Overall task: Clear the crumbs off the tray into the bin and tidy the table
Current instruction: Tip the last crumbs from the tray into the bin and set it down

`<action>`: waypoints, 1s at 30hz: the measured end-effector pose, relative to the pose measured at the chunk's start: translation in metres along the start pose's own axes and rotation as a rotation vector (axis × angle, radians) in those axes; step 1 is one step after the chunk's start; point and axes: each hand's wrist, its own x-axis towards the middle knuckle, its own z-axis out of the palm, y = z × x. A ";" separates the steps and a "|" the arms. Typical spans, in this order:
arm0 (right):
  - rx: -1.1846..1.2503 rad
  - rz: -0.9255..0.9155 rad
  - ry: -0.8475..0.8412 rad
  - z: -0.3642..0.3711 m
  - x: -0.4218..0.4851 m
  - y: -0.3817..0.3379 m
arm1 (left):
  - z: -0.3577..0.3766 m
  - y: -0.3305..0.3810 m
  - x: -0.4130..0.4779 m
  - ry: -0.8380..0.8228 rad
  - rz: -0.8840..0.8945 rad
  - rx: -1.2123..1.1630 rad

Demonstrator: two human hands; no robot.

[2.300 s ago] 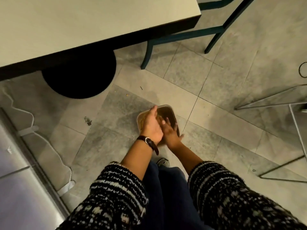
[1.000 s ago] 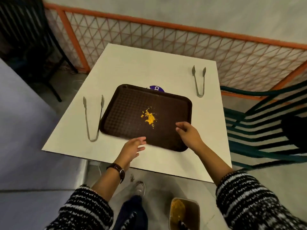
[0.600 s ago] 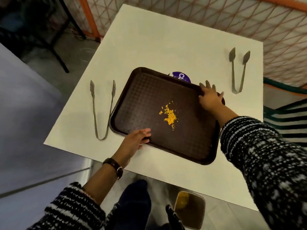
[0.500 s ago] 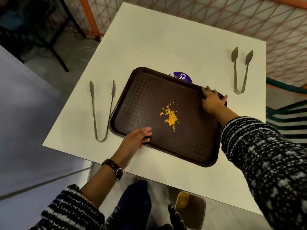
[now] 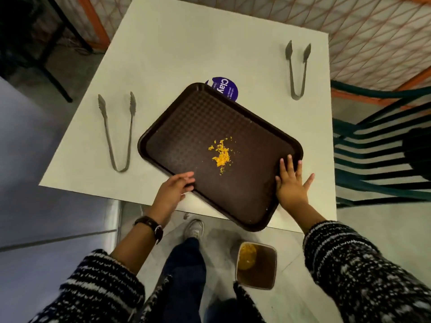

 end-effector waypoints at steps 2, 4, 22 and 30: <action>0.021 0.050 -0.013 0.015 -0.034 0.007 | 0.008 -0.020 -0.014 0.072 0.020 -0.009; 0.045 0.082 -0.030 0.029 -0.071 0.013 | 0.019 -0.044 -0.033 0.187 0.059 -0.021; 0.469 0.269 0.091 0.095 -0.342 0.108 | 0.088 -0.233 -0.208 0.281 0.086 -0.072; 1.395 0.497 0.038 0.076 -0.393 0.170 | 0.093 -0.248 -0.232 0.014 0.135 0.132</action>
